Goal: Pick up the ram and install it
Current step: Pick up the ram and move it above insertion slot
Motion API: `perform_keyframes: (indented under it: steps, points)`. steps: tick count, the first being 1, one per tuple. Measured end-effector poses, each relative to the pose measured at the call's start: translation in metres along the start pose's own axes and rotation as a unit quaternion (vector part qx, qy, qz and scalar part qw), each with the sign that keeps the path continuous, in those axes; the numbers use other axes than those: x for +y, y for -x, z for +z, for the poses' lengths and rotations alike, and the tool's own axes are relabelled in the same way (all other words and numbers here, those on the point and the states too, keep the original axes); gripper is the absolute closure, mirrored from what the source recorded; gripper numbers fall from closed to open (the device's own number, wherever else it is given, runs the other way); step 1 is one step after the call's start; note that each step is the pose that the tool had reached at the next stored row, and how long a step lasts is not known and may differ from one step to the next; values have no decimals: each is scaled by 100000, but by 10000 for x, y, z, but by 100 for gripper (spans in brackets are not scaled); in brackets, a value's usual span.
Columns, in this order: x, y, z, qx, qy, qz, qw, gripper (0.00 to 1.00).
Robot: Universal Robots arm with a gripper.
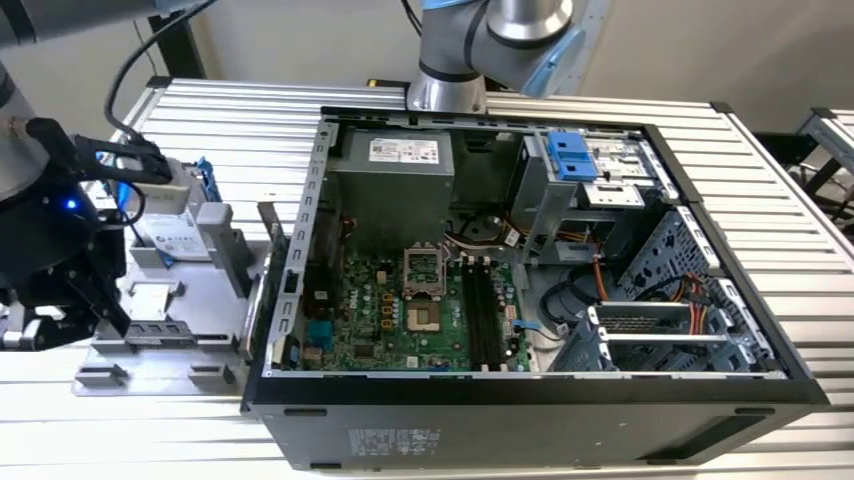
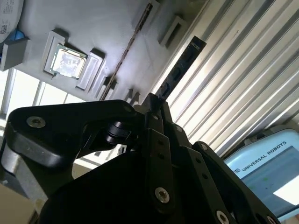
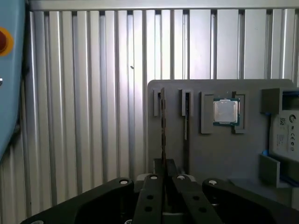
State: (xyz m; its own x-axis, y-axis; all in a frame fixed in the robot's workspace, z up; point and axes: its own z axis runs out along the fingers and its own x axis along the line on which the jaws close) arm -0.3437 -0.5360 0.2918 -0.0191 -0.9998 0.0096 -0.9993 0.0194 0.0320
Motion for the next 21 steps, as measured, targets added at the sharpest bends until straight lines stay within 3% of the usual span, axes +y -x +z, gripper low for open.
perform_keyframes:
  steps: [21]
  points:
    - [31,-9,-952,8,6,0,100000,100]
